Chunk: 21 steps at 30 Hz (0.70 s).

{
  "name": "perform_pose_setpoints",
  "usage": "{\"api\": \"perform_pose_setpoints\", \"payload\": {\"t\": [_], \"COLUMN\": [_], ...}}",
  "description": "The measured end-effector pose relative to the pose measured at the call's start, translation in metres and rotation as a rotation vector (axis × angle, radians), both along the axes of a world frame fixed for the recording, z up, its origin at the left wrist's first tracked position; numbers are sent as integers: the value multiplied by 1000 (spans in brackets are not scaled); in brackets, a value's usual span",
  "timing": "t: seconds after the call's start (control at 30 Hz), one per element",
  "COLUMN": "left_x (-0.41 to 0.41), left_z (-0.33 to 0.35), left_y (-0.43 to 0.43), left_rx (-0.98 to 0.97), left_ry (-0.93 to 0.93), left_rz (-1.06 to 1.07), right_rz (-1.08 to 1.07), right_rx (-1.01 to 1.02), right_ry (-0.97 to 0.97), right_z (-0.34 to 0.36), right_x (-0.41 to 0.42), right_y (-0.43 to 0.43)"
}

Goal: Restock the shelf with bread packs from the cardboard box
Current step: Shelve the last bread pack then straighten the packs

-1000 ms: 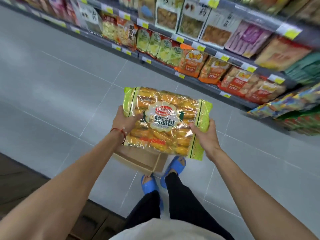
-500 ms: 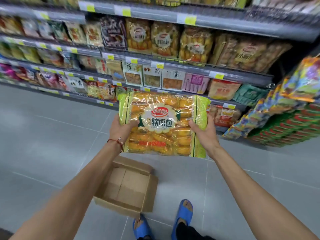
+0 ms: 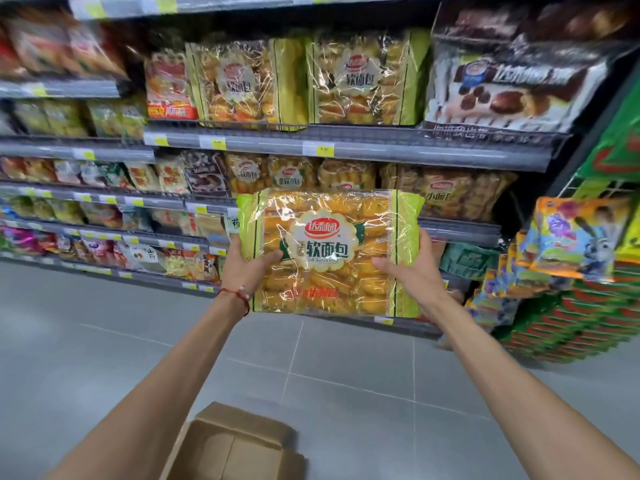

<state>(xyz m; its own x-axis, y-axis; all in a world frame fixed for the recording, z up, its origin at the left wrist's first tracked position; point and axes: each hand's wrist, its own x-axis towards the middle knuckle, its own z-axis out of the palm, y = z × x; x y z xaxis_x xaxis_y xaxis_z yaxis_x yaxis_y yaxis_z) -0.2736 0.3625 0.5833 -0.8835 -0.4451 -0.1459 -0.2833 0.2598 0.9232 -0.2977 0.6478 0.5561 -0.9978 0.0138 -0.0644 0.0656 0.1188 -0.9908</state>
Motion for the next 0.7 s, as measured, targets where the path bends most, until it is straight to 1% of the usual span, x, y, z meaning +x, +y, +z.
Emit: {"api": "perform_pose_setpoints", "payload": {"t": [0.17,0.3,0.47,0.53,0.7], "left_x": [-70,-135,-221,-254,-326], "left_z": [19,34,54,63,84], "left_y": [11,15,13,11,11], "left_rx": [30,30,6,-20,-11], "left_ry": [106,157,246,248,298], "left_rz": [-36,-74,-150,-173,-202], "right_rz": [-37,-81,-206,-256,-362], "right_rx": [39,65,89,100,121], "right_ry": [76,151,195,209,239], "right_z": [30,47,63,69,88], "right_x": [-60,-118,-193,-219,-276], "right_y": [7,10,5,4,-3]}}
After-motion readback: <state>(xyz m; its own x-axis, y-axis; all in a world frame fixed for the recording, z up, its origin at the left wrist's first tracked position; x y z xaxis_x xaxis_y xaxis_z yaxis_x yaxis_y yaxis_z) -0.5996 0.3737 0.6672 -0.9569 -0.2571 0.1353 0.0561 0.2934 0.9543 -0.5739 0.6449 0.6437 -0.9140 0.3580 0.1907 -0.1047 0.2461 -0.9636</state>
